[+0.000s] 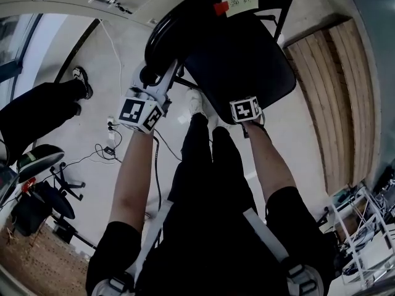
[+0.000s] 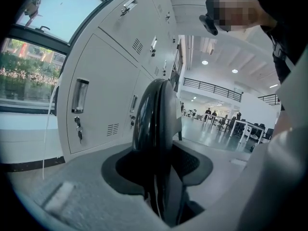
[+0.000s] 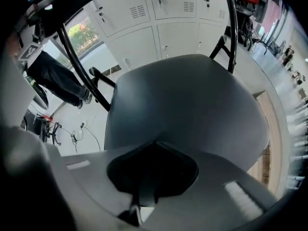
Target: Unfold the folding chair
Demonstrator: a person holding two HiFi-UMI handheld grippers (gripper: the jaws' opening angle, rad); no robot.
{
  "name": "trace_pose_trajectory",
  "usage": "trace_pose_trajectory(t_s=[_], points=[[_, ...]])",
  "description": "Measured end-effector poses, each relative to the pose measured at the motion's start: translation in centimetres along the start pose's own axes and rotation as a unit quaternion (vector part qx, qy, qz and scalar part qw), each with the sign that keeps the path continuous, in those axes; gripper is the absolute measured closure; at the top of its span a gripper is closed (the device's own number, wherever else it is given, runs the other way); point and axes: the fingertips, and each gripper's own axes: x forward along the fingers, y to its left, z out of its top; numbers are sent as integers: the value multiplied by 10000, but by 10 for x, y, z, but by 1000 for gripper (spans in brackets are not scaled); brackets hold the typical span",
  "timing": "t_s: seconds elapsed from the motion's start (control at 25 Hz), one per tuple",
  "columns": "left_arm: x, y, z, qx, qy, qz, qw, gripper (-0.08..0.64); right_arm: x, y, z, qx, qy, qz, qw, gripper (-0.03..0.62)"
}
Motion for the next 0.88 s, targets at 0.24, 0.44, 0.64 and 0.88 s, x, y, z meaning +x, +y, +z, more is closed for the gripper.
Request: trace_pose_trajectory(t_s=[0.24, 0.44, 0.64, 0.88], points=[[10, 18, -10, -66, 0, -152, 9999, 385, 14, 2, -9, 25, 427, -89, 9990, 571], [14, 27, -16, -90, -19, -260, 9996, 385, 25, 4, -16, 85, 471, -90, 9988, 572], [19, 35, -22, -120, -43, -343, 9993, 385, 39, 6, -19, 150, 211, 79, 9996, 572], [24, 37, -23, -196, -1, -346, 9992, 385, 41, -1, -28, 40, 244, -44, 9997, 586]])
